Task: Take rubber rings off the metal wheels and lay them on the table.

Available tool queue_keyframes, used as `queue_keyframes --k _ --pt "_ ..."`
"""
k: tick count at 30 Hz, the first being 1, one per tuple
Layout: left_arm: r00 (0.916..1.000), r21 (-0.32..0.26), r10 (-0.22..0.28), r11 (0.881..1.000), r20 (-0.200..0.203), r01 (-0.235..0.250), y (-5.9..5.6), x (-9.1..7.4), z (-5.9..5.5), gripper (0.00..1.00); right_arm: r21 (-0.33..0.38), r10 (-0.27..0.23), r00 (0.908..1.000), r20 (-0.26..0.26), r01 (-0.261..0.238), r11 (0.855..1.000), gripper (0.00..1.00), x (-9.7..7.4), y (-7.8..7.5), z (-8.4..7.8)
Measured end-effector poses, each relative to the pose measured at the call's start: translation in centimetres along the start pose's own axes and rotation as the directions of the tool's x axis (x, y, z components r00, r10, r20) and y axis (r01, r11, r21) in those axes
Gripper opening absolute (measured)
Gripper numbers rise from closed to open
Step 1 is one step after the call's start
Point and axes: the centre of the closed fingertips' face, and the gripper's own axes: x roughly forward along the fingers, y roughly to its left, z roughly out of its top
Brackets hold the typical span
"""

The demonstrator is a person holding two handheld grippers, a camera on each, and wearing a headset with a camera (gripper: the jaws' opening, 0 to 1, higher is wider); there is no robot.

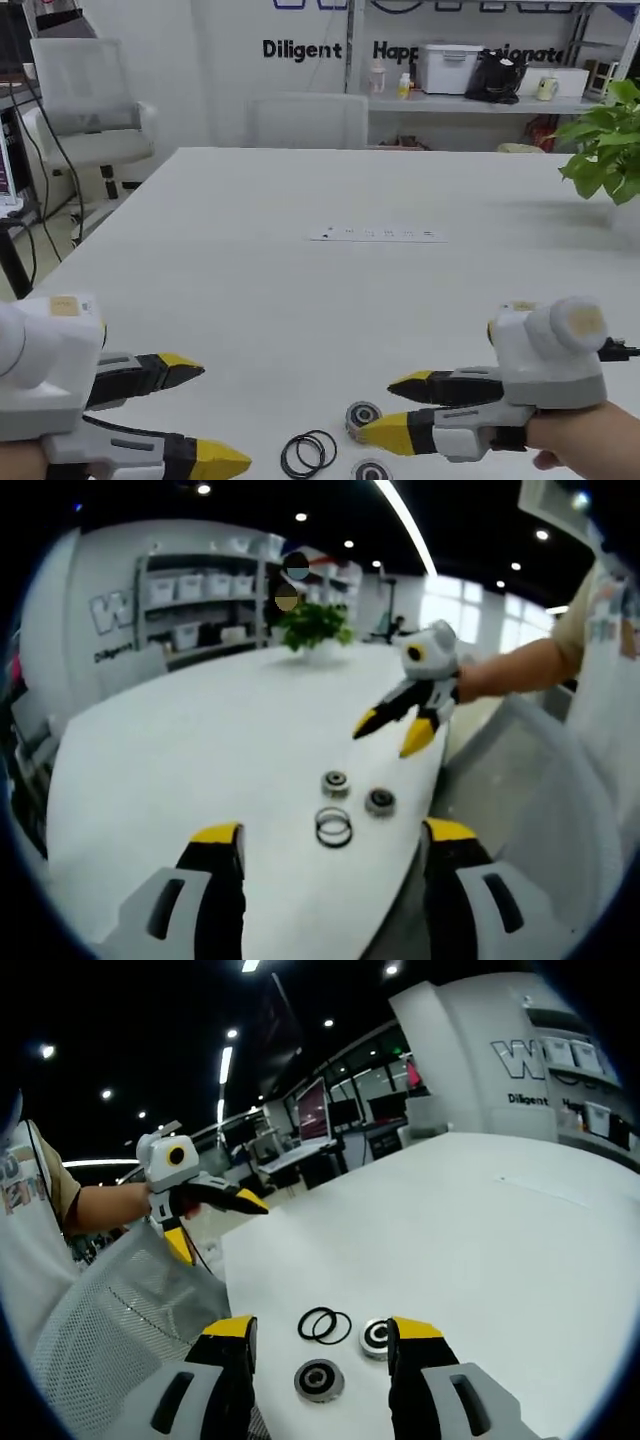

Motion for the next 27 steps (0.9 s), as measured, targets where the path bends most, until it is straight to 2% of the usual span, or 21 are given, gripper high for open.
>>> queue_keyframes --k 10,15,22,27 --pt "0.9999 -0.001 0.006 1.0 0.013 -0.005 -0.2 -0.1 0.4 0.78 -0.059 -0.095 0.9955 0.006 0.095 0.994 0.69 -3.7 -1.1 -0.8" --pt "0.9998 -0.002 0.013 1.0 0.016 -0.013 -0.2 -0.2 0.4 0.79 -0.051 -0.128 0.9914 0.026 0.13 0.99 0.72 -5.0 -1.3 -1.1" --pt "0.9994 -0.021 0.027 0.999 0.021 -0.027 0.0 -0.5 0.2 0.8 -0.057 -0.155 0.9878 0.017 0.156 0.986 0.76 -5.4 -1.3 -2.0" --pt "0.9993 -0.03 0.031 0.999 0.021 -0.03 -0.3 -0.7 -0.1 0.82 -0.073 -0.156 0.9878 0.0 0.155 0.985 0.77 -5.5 -1.0 -2.7"
